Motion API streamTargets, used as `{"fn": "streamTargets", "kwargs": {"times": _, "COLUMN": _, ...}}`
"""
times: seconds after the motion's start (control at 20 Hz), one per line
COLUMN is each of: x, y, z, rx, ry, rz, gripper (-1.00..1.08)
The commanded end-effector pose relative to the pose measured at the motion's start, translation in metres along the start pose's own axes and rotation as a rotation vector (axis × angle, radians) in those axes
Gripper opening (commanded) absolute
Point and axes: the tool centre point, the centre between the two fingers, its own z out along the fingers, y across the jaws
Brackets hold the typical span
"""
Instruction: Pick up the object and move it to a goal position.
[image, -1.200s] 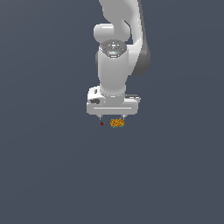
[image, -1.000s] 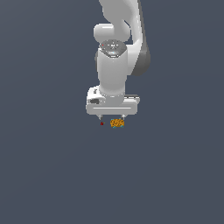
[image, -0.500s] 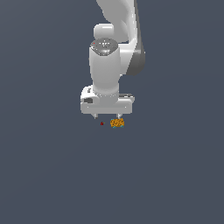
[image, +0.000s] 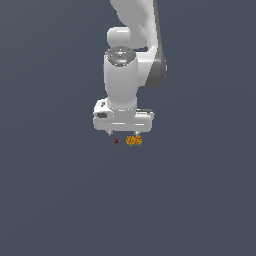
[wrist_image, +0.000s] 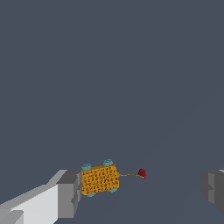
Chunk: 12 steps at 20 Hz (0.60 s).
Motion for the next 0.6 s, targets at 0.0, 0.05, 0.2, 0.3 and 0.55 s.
{"fn": "streamTargets", "kwargs": {"times": 0.0, "x": -0.002, "y": -0.001, "z": 0.004, "rx": 0.002, "ry": -0.002, "rz": 0.033, "gripper": 1.00}}
{"fn": "streamTargets", "kwargs": {"times": 0.05, "x": -0.003, "y": -0.002, "z": 0.006, "rx": 0.003, "ry": -0.002, "rz": 0.049, "gripper": 1.00}}
{"fn": "streamTargets", "kwargs": {"times": 0.2, "x": -0.006, "y": -0.004, "z": 0.012, "rx": 0.005, "ry": -0.005, "rz": 0.105, "gripper": 1.00}}
{"fn": "streamTargets", "kwargs": {"times": 0.3, "x": -0.008, "y": -0.005, "z": 0.017, "rx": 0.007, "ry": -0.007, "rz": 0.150, "gripper": 1.00}}
{"fn": "streamTargets", "kwargs": {"times": 0.55, "x": -0.016, "y": -0.009, "z": 0.031, "rx": 0.011, "ry": -0.013, "rz": 0.281, "gripper": 1.00}}
